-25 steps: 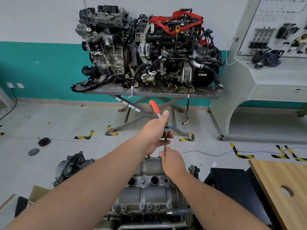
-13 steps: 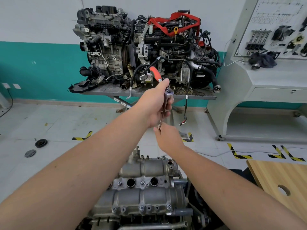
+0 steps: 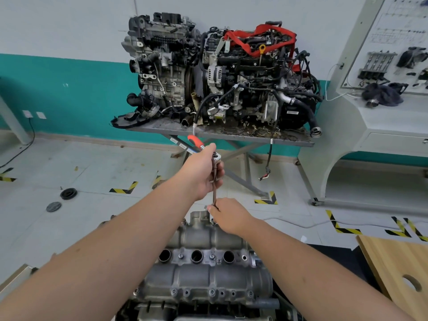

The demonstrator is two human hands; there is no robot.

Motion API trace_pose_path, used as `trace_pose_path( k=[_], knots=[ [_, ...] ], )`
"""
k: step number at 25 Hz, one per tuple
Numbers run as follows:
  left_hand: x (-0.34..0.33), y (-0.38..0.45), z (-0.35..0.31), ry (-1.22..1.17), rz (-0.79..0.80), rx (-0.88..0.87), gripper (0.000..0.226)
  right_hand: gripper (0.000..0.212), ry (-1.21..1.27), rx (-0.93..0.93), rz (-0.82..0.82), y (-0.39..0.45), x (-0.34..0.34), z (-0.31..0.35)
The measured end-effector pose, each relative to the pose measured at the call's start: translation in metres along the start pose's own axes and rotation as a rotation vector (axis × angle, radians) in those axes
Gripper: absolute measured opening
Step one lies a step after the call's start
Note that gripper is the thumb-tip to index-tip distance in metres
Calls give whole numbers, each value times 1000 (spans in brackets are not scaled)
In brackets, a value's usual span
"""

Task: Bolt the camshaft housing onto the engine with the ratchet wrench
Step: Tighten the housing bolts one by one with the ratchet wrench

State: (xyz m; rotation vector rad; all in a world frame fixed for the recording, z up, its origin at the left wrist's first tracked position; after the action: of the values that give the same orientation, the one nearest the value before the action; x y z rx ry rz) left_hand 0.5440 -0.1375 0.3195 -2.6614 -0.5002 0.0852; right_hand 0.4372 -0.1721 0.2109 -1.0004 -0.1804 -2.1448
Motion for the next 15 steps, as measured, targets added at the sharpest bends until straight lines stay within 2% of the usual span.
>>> trace_pose_path(
  k=[9, 15],
  knots=[
    [3, 2, 14, -4, 77, 21, 40, 38, -25, -41, 5, 3, -5, -4],
    [9, -2, 10, 189, 49, -45, 29, 41, -56, -86, -11, 5, -5, -5]
  ],
)
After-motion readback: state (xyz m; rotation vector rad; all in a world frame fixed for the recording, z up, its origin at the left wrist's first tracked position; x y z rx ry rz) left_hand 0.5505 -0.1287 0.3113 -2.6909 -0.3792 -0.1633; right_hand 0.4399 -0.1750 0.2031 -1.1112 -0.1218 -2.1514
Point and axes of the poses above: each hand's wrist, its own y-axis towards the middle knuckle, its own x-axis out of the back of the hand, z = x × y, the point moved 1 cm from there along y, towards the middle knuckle, and after that the axes turned 15 degrees about y, right-handed, at the moved point
